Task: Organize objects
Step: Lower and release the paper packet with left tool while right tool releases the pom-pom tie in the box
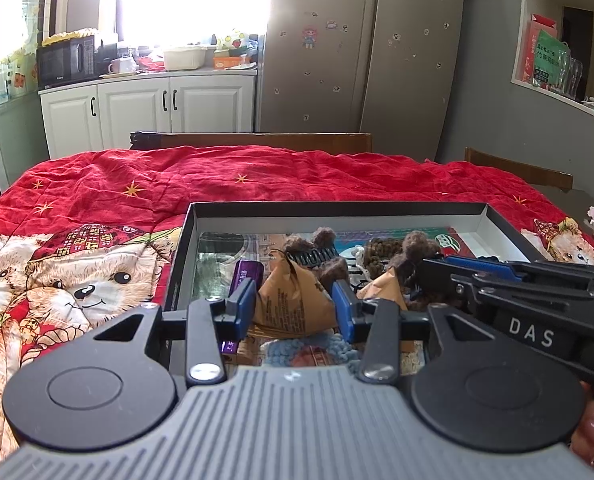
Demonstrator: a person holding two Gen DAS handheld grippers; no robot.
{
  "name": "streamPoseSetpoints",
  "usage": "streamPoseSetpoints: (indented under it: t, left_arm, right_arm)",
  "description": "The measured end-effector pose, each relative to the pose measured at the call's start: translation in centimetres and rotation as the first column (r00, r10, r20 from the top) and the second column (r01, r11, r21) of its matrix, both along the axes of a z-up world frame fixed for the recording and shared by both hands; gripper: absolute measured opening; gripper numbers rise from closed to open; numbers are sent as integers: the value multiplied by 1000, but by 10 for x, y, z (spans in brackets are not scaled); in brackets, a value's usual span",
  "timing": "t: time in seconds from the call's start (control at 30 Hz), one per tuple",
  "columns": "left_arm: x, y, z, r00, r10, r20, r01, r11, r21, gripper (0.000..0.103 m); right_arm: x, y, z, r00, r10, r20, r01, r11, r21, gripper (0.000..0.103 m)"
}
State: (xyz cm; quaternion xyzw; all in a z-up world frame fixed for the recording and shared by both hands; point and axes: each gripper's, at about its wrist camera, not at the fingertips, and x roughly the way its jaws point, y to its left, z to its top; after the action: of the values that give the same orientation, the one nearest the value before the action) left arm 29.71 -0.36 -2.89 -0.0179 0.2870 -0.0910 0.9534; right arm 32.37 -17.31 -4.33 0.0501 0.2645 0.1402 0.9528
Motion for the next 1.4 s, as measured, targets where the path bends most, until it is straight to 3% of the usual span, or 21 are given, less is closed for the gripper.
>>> streamPoseSetpoints:
  t: [0.17,0.3,0.47,0.83,1.1,1.4]
  left_arm:
    - [-1,0,0,1000,-3,0,3,1000,3,50]
    - [-1,0,0,1000,-5,0,5,1000,1,60]
    - [-6,1,3,1000,-5,10,5,1000,-2,62]
    - [-22,2,12,999,-6,41,7,1000,-27,74]
    - [-38,5,27,997,0,74,3,999,-43,79]
    - [-62,5,45,994,-4,108,7,1000,-24,82]
  right_arm:
    - [-1,0,0,1000,-1,1,1,1000,2,24]
    - [-1,-1,2,1000,-3,7,3,1000,2,27]
    - [-4,-3,4,1000,-12,24,11,1000,9,34]
    - [-21,-6,20,997,-19,81,17,1000,19,41]
    - [-38,-12,36,994,-18,111,16,1000,20,48]
    - [-63,-20,55,991,-11,131,12,1000,-5,48]
